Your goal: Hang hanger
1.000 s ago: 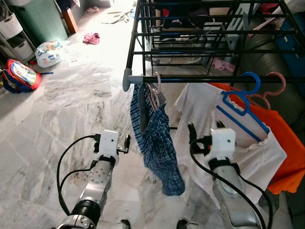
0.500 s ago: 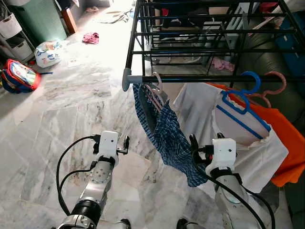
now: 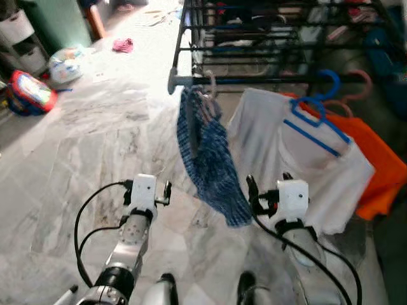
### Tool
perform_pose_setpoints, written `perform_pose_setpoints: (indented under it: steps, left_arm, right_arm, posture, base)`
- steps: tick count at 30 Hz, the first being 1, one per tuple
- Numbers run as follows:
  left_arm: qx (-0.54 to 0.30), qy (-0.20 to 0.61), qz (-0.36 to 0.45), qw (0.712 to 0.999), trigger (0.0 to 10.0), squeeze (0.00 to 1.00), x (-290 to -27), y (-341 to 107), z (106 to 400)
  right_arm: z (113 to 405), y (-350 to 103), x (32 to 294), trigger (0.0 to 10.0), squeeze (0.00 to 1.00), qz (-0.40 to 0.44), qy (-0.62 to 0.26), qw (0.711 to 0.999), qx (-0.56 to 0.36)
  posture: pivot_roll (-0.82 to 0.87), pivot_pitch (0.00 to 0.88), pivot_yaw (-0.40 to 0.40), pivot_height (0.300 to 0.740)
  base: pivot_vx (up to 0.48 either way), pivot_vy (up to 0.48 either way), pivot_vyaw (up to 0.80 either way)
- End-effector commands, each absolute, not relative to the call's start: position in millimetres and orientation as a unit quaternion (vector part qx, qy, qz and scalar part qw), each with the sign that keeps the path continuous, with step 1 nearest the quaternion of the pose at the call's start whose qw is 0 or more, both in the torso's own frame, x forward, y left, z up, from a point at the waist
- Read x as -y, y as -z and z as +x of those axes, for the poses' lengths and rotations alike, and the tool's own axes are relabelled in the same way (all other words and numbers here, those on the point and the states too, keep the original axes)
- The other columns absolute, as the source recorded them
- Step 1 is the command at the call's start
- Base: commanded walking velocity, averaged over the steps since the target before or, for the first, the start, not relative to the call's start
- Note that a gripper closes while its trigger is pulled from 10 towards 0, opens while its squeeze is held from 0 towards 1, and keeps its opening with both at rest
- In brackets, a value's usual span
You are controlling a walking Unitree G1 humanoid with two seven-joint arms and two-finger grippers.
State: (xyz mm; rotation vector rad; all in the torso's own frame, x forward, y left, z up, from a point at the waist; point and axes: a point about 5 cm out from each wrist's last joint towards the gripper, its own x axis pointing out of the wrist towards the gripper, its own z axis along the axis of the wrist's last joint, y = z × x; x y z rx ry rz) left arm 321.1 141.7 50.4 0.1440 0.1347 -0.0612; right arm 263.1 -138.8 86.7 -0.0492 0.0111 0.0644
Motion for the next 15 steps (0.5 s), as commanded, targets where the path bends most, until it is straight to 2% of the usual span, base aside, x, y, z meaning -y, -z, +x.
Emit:
perform_pose_setpoints:
  steps: [1,15]
  left_arm:
    - [-0.097,0.018,0.074,0.992,10.0,0.0,-150.7,-36.5,311.6]
    - [-0.099,0.014,0.08,0.992,10.0,0.0,-153.5,-36.5,313.3]
  right_arm:
    - [269.0,-92.8,134.0,10.0,0.89,-0.024,-0.044,0.999,0.003]
    - [277.2,-95.4,133.1,10.0,0.89,-0.026,-0.048,0.998,0.009]
  posture:
    - [-0.02,0.189,0.066,0.74]
    - [-0.01,0.174,0.065,0.74]
  base:
    - [-0.281,0.0,0.0]
    - [-0.282,0.0,0.0]
